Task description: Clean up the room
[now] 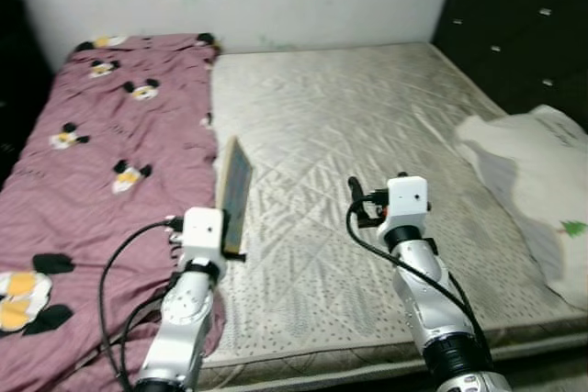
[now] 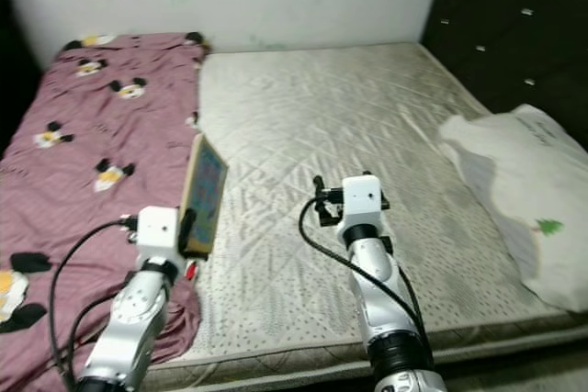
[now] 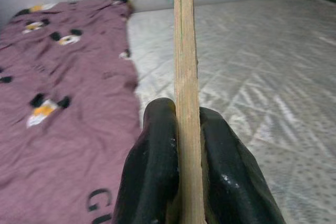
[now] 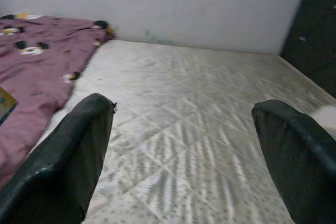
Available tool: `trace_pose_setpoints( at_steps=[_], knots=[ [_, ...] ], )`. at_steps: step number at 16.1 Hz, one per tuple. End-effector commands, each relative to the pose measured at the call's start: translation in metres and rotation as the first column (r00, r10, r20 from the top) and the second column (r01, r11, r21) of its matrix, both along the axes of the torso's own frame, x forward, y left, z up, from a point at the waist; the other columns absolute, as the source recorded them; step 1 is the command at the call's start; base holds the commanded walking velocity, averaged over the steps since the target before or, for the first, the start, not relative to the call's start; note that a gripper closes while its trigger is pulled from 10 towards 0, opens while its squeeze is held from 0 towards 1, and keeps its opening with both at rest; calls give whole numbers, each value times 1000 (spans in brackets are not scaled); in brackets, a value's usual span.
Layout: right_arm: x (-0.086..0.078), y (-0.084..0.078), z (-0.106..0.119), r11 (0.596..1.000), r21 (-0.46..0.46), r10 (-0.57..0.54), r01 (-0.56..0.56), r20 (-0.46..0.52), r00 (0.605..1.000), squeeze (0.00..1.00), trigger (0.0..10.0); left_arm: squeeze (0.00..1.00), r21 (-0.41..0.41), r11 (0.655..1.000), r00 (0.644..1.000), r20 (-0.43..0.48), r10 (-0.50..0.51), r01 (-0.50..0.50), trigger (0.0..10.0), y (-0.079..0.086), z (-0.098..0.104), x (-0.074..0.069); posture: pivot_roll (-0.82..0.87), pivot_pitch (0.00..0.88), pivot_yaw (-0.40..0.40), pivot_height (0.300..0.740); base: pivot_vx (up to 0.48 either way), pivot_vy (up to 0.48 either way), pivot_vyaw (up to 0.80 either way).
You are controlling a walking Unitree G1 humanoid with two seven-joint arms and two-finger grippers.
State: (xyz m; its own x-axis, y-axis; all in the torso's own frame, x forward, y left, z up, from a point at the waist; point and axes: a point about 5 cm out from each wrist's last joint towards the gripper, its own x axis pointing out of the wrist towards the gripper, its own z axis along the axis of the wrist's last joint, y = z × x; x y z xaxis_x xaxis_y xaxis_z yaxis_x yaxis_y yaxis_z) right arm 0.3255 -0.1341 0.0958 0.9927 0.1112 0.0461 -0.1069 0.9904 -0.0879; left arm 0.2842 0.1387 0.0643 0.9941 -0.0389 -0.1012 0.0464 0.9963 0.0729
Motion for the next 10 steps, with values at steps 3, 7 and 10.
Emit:
trace_pose_setpoints(
  at_steps=[3, 7, 10],
  knots=[
    [-2, 1, -2, 1000, -26, 16, -16, 2, 1000, 0, 10000, 0, 8, 1000, 997, 76, -27, 26, 10000, -2, 15, 6, 41, 0, 6, 740, 0, 0, 525],
    [-2, -4, -1, 1000, 3, -10, 10, 7, 1000, 0, 10000, 0, 11, 999, 996, 80, -44, 43, 10000, -5, 17, 9, 26, 0, 16, 740, 0, 0, 336],
    [0, -7, 2, 999, -47, -18, 19, 25, 1000, 0, 10000, 0, 12, 998, 994, 85, -62, 61, 10000, -6, 19, 9, 24, 0, 22, 740, 0, 0, 0]
  ],
)
